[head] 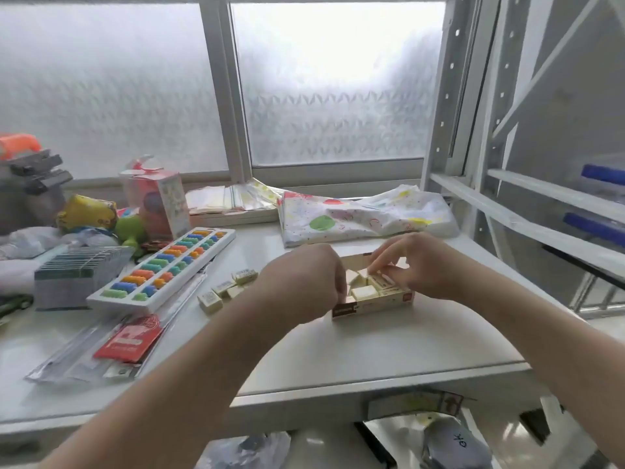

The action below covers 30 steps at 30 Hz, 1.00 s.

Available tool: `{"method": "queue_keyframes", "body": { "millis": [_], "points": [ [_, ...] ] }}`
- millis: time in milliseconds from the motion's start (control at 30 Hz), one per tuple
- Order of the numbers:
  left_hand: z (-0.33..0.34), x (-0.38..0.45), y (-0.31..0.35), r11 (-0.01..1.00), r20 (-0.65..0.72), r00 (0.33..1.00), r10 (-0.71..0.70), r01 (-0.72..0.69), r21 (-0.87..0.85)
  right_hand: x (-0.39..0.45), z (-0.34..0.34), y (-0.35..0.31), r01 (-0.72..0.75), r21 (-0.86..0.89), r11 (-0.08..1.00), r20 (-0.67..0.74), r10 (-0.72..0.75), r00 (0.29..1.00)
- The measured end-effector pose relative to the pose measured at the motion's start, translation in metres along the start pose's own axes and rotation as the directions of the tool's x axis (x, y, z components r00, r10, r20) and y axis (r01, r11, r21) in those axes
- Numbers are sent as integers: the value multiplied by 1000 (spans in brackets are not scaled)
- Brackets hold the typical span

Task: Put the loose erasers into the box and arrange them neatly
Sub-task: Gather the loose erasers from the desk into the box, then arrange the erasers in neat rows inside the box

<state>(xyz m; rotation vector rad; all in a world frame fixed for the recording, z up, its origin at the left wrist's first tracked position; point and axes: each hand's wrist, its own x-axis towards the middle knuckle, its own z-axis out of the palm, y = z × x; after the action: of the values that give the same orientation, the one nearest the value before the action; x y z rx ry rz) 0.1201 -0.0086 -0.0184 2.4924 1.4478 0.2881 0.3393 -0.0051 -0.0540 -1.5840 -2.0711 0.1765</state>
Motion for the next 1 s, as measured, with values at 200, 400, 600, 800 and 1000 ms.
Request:
{"method": "queue_keyframes", "body": {
  "millis": [200, 400, 600, 800, 1000],
  "points": [
    [22, -27, 4, 998, -186, 982, -19, 7, -67, -14, 2, -25, -54, -142, 988, -8, 53, 999],
    [28, -48, -9, 988, -280, 960, -24, -21, -155, -24, 9, -36, -40, -54, 998, -56, 37, 998],
    [16, -45, -48, 950, -469, 883, 7, -152, -272, -5, 13, -44, 118, -217, 969, -274, -177, 945],
    [-16, -5, -132, 979, -330, 938, -105, 39, -200, 38, 38, -107, 243, -109, 964, -12, -246, 969],
    [-14, 6, -156, 974, -259, 966, 20, -77, -213, 72, 69, -133, 210, -95, 973, 229, -184, 956]
  ]
}}
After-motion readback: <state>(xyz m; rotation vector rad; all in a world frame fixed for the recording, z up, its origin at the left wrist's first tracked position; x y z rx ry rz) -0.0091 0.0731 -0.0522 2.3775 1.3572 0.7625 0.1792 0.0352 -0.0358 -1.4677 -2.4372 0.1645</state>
